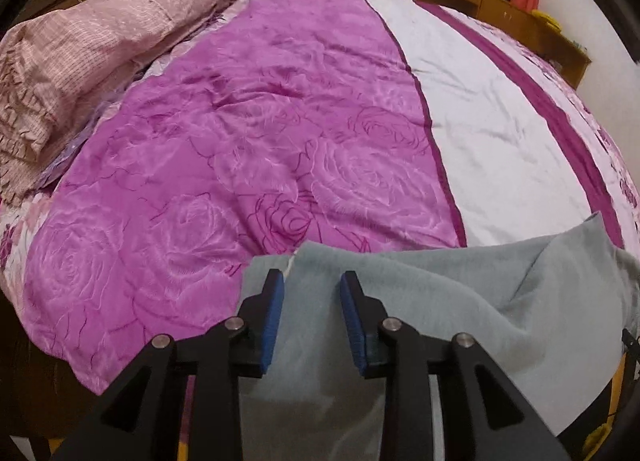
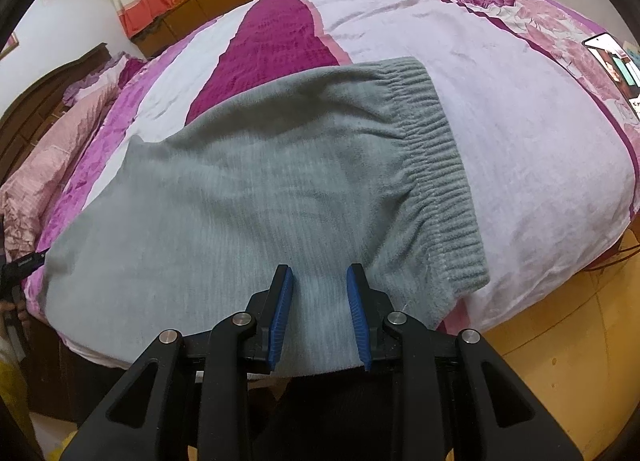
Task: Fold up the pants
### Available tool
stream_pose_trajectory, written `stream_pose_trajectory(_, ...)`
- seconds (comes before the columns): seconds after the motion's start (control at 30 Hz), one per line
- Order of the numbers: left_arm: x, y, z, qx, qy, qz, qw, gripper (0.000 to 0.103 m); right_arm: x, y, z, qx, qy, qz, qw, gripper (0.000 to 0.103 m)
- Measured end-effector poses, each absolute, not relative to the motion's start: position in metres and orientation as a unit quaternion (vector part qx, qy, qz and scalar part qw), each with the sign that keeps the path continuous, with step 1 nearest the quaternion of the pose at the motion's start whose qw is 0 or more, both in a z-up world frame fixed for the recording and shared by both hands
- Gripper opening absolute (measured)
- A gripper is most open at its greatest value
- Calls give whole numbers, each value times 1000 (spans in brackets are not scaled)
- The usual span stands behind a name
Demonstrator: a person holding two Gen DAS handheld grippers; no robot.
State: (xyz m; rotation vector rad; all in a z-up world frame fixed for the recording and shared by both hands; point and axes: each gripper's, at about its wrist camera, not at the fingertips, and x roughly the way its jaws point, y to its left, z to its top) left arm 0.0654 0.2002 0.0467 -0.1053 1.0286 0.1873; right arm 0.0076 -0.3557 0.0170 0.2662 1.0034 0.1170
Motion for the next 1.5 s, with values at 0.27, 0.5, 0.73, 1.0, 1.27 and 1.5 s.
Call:
stream_pose_trajectory(0.27, 72, 204, 42, -42, 484, 90, 870, 47, 10, -356, 15, 139, 479, 52, 865, 22)
stream_pose_trajectory(0.5, 70, 196, 48, -33, 453, 76, 888, 47, 14, -351, 15, 123, 485, 47, 865, 22)
stream_pose_trajectory(0.73, 70, 195, 45, -26, 461, 54, 885, 47, 16, -352, 15, 136, 487, 52, 861, 22)
stream_pose_trajectory(1.0, 67, 195, 42, -45, 449, 40, 891, 7, 15, -356, 14, 138, 484, 54, 863, 22)
stream_pose_trajectory(1.27, 42, 220, 77, -85, 391, 96, 911, 6, 9, -358, 14, 139, 480, 58, 864, 22)
stream_pose_trajectory(1.5, 46, 221, 49, -75, 418, 109, 899, 6, 9, -358, 15, 135, 482, 58, 864, 22)
